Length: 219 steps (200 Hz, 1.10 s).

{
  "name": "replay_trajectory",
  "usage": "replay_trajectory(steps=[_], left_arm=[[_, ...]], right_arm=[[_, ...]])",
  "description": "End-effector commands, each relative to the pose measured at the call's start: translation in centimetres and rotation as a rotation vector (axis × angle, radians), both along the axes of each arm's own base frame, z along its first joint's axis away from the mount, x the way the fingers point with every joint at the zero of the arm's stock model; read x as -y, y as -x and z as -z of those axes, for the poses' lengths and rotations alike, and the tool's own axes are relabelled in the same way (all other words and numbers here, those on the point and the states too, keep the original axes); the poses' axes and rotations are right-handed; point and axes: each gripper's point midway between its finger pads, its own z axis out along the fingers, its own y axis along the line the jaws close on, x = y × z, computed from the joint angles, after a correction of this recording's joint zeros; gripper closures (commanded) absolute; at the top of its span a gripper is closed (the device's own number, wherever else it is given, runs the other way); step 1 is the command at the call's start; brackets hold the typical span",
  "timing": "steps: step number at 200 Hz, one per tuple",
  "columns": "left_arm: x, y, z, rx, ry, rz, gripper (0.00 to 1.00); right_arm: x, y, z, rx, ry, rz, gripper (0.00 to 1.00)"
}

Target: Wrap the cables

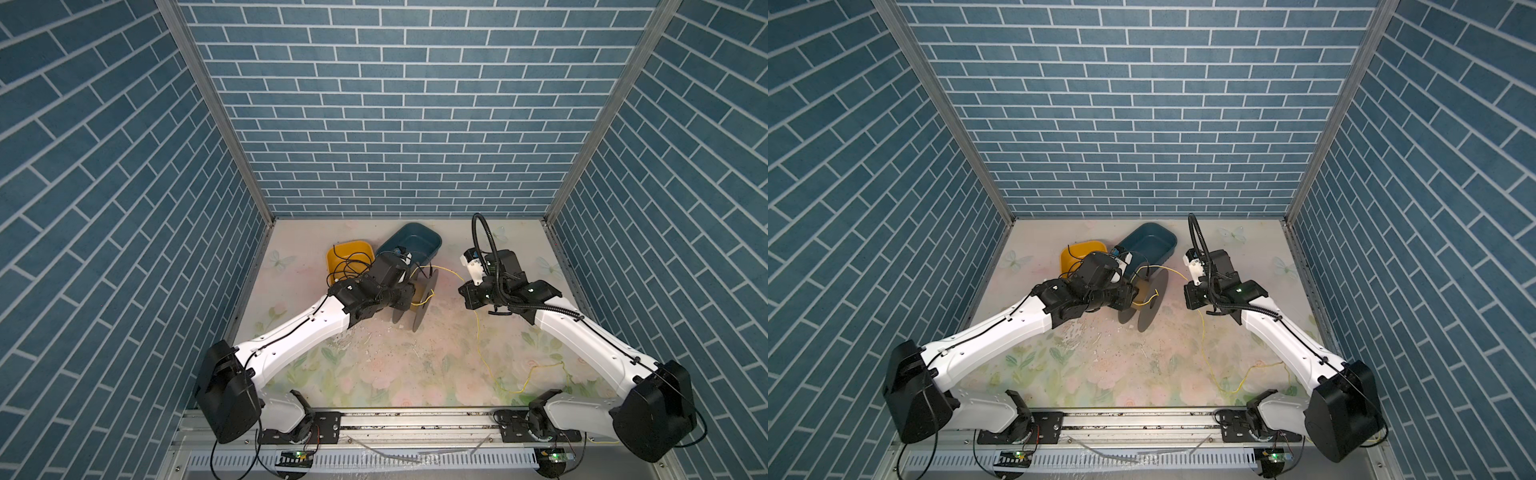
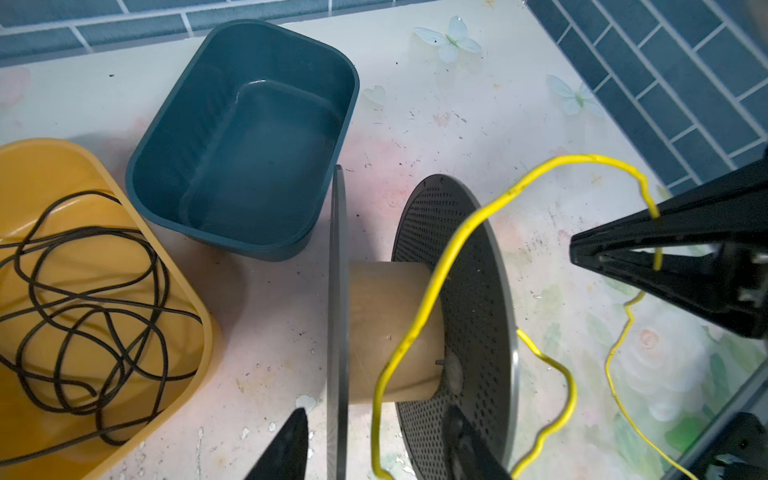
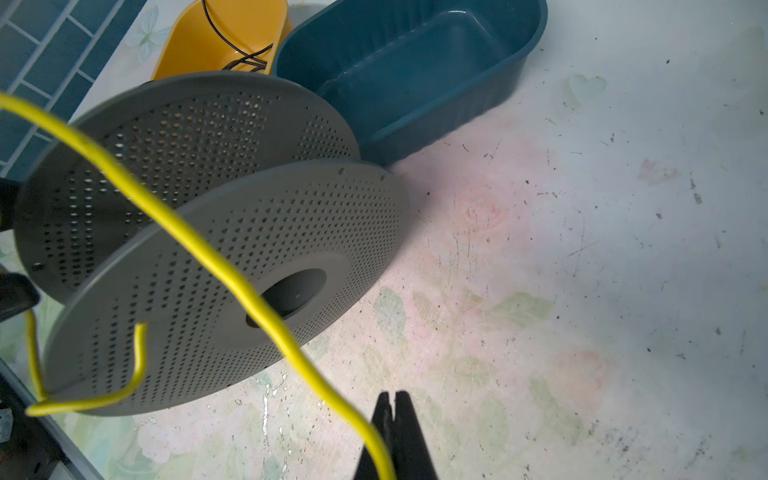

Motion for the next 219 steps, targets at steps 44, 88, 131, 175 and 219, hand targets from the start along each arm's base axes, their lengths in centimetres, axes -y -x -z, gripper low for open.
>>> replay_trajectory(steps=[44, 88, 131, 175, 219], left_arm=[[-0.3, -2.5, 1.0, 0.014, -0.001, -0.043, 0.61], [-0.4, -2.4, 1.7, -0.001, 0.004, -0.043, 0.62], [-0.3, -2.6, 1.7, -0.005, 0.014, -0.029, 0.41], [0.4, -3.4, 2.7, -0.015, 0.024, -0.024, 0.42], [1.6, -4.6, 3.0, 0.003, 0.039, -0.006, 0.44]], right_arm=[[0.3, -0.7, -0.7, 0.031, 0.084, 0.017, 1.00], [1.4, -1.2, 0.0, 0.031, 0.159, 0.063, 1.00], [2.3, -1.6, 0.0, 0.042, 0.210, 0.094, 1.00], [2.3, -2.2, 0.0, 0.043, 0.251, 0.095, 1.00], [2.1, -3.4, 0.7, 0.040, 0.283, 0.122, 1.00]])
